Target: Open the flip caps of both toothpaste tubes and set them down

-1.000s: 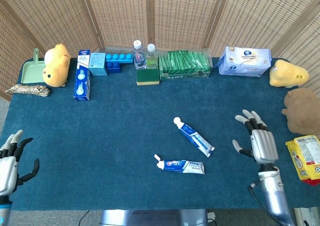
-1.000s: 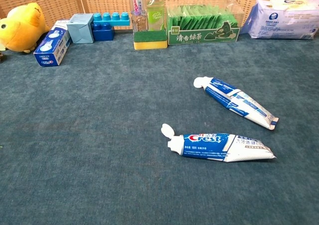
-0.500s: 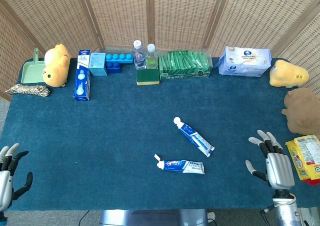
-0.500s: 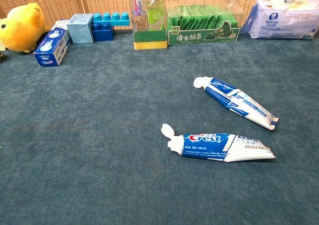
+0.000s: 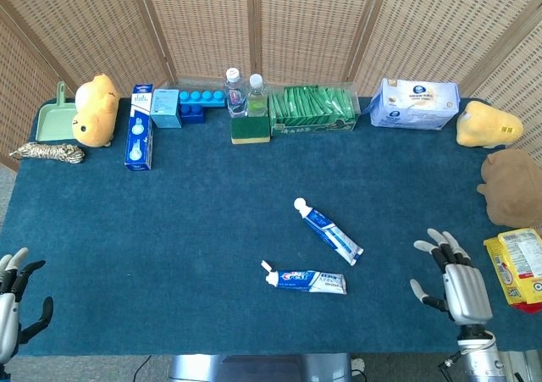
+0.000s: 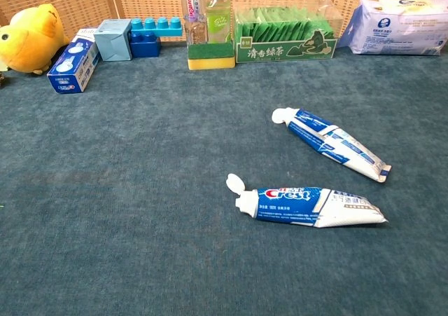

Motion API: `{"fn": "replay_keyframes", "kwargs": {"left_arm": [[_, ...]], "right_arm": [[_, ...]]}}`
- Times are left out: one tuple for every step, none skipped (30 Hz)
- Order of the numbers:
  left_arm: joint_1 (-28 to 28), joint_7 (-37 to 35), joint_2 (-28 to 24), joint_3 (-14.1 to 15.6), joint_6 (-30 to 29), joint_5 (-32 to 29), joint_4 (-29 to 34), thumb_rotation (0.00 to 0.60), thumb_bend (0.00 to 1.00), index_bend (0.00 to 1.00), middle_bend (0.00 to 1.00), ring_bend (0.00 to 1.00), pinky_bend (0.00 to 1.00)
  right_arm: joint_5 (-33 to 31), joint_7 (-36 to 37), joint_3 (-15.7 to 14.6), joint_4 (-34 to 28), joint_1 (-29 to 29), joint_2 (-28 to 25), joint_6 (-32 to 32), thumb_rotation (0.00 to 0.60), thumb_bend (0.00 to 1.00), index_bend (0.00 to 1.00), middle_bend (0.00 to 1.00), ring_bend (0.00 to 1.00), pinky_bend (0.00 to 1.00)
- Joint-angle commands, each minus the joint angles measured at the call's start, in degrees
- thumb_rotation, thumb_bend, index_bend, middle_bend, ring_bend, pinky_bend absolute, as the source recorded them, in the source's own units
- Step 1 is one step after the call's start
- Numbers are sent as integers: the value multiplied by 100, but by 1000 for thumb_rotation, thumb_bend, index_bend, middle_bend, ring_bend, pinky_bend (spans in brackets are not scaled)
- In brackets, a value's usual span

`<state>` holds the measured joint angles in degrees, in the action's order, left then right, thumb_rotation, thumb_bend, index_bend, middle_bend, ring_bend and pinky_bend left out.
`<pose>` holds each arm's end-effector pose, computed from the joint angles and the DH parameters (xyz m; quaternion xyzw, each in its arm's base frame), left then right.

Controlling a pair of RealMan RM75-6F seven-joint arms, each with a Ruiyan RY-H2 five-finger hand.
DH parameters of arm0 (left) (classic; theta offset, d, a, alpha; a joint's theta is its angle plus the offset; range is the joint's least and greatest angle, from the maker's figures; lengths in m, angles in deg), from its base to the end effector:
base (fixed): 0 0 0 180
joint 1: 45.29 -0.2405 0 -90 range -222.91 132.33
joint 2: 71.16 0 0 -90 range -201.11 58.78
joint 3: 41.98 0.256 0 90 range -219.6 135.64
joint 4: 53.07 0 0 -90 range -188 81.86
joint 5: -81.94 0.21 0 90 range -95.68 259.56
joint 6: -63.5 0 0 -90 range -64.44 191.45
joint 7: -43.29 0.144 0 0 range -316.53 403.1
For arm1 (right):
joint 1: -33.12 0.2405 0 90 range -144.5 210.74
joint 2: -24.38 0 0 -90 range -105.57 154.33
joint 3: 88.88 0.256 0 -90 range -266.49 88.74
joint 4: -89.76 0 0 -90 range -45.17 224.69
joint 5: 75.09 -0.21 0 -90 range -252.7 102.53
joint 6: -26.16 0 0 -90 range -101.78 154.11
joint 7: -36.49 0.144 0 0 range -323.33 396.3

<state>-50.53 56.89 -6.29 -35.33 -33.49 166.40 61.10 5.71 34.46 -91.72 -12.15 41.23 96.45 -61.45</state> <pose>-0.2652 0.0965 0.1432 -0.5030 -0.4871 -0.3638 0.6142 -0.2698 -0.1709 0.1005 0.5449 -0.4885 0.4352 0.5244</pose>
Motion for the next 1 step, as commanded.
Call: {"fn": "replay_keyframes", "kwargs": {"left_arm": [[12, -4, 30, -21, 109, 7, -13, 587, 426, 192, 88, 0, 88]], "right_arm": [[0, -30, 43, -6, 0, 29, 96, 600, 314, 253, 142, 52, 158]]}}
